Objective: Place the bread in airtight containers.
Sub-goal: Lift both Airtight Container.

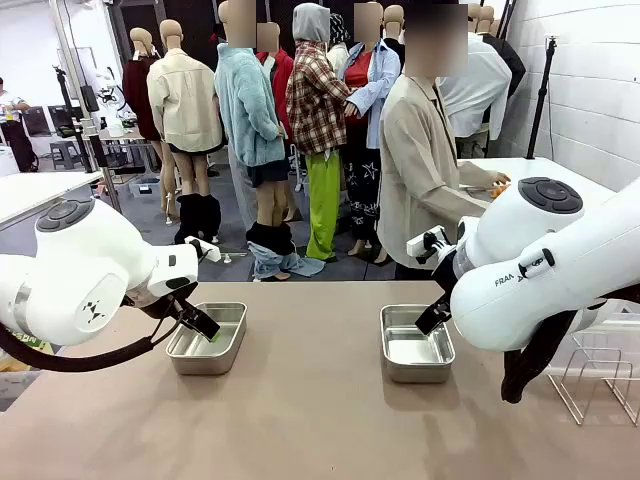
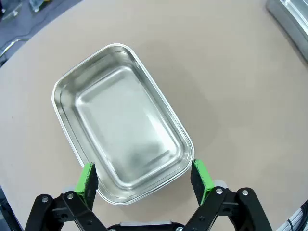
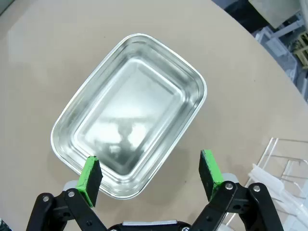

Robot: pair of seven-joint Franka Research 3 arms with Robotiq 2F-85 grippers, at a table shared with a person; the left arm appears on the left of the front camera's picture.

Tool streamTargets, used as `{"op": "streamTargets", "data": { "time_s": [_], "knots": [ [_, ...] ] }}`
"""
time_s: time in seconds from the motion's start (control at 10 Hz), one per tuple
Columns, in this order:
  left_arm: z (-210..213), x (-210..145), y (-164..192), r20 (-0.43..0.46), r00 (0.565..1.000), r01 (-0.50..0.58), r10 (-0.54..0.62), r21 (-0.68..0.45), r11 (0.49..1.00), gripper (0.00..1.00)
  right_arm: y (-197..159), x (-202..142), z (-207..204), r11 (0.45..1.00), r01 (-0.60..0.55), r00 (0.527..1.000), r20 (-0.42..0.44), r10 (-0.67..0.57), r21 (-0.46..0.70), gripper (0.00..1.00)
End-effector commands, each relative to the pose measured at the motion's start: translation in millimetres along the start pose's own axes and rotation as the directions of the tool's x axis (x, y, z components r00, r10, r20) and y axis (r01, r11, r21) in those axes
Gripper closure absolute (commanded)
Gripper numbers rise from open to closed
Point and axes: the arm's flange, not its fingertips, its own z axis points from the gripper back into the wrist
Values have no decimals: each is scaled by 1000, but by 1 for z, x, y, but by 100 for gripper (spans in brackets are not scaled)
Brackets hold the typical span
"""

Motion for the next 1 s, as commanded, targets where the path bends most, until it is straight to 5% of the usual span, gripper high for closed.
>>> {"op": "streamTargets", "data": {
  "time_s": [0.0, 0.9],
  "knots": [
    [0, 0, 0, 0, 1000, 0, 0, 0, 1000, 0, 0, 0, 0, 1000, 0, 1000, 0, 0, 0, 0],
    [0, 0, 0, 0, 1000, 0, 0, 0, 1000, 0, 0, 0, 0, 1000, -1, 1000, 0, 1, 0, 0]
  ]
}}
